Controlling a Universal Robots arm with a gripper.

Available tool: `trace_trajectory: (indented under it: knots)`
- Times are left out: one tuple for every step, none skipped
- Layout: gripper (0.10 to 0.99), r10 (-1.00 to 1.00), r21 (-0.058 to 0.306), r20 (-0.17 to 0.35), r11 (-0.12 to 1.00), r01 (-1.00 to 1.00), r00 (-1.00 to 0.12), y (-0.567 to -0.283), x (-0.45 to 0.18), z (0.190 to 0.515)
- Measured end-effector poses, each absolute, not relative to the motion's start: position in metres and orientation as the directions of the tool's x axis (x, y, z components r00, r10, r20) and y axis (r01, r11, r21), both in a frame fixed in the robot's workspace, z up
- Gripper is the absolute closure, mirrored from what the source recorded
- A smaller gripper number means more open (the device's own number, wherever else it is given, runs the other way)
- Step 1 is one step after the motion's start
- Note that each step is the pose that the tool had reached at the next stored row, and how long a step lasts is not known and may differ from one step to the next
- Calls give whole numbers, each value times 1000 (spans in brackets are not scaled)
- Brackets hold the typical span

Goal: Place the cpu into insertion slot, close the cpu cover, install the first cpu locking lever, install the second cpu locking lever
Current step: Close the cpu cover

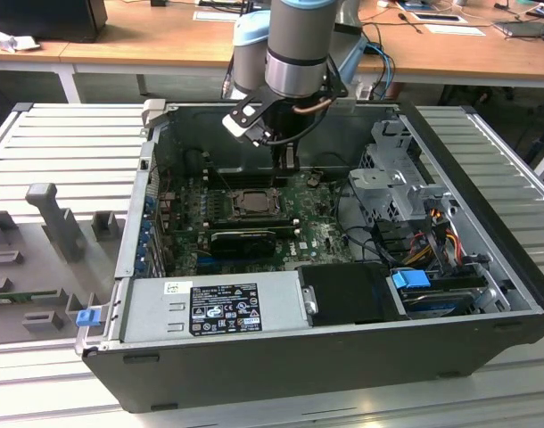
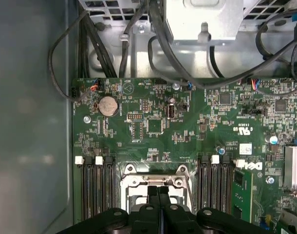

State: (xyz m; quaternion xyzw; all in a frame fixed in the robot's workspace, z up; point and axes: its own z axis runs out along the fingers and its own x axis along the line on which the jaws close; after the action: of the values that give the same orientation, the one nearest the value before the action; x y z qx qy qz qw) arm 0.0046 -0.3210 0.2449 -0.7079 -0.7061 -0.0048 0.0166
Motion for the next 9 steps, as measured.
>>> trace_trajectory:
  knots:
    - [980,1000,-17,30,-2,1000,3,-321,2,243]
    - [980,1000,-17,30,-2,1000,3,-321,0,242]
    - [980,1000,-17,30,-2,1000,3,-321,-1,241]
    - [980,1000,-17,30,2,1000,-1,-321,-3,239]
    - [980,1000,-17,30,5,1000,-5,-321,-4,238]
    - [980,1000,-17,30,9,1000,-9,-321,-5,237]
    - [980,999,-16,30,15,1000,-14,-321,-6,235]
    - [980,999,-14,30,21,1000,-20,-322,-7,234]
    - [980,999,-12,30,24,1000,-23,-323,-8,233]
